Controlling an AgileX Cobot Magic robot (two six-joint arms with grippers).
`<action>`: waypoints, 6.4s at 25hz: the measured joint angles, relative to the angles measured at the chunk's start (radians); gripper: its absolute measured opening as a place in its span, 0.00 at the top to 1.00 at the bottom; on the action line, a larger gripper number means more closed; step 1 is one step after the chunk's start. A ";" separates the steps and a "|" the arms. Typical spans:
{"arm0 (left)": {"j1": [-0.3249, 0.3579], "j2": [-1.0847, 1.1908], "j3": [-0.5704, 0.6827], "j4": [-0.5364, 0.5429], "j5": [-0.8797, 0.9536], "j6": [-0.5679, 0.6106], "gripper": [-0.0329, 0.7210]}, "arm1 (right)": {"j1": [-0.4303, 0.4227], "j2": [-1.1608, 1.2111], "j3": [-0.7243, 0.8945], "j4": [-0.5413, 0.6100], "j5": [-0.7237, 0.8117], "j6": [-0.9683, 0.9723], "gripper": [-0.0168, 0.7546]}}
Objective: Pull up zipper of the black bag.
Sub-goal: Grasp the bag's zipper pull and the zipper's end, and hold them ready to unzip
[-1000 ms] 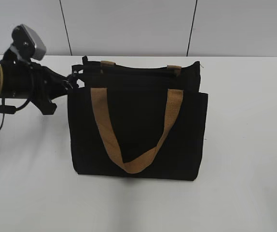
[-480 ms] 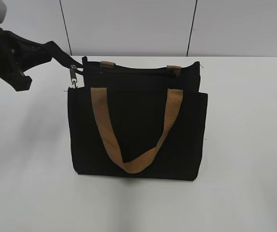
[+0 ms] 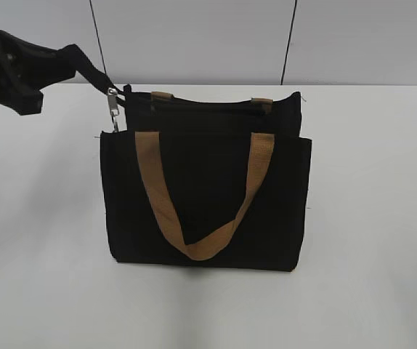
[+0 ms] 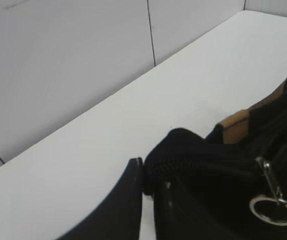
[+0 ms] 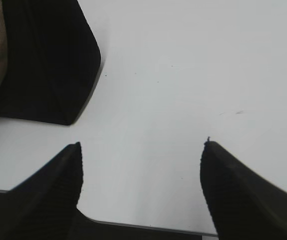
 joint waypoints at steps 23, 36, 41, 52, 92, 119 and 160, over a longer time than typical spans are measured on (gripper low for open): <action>-0.016 -0.001 -0.022 0.002 -0.060 -0.078 0.93 | 0.021 0.552 -0.107 0.256 -0.160 -0.123 0.30; -0.016 -0.001 -0.026 0.027 -0.077 -0.080 0.93 | 0.347 1.059 -0.472 0.119 -0.186 0.023 0.30; -0.016 -0.001 -0.027 0.028 -0.084 -0.080 0.93 | 0.626 1.253 -0.597 -0.123 -0.212 0.255 0.30; -0.017 -0.001 -0.027 -0.001 -0.084 -0.080 0.93 | 0.947 1.614 -0.861 -0.166 -0.512 0.329 0.55; -0.018 0.000 -0.027 -0.036 -0.178 -0.080 0.93 | 0.907 1.857 -0.893 -0.057 -0.786 0.471 0.70; -0.018 0.001 -0.027 -0.032 -0.158 -0.080 0.93 | 0.906 1.851 -0.893 -0.051 -0.754 0.471 0.99; -0.021 -0.008 0.021 0.393 0.168 -0.656 0.93 | 0.847 1.727 -0.893 -0.041 -0.489 0.316 0.99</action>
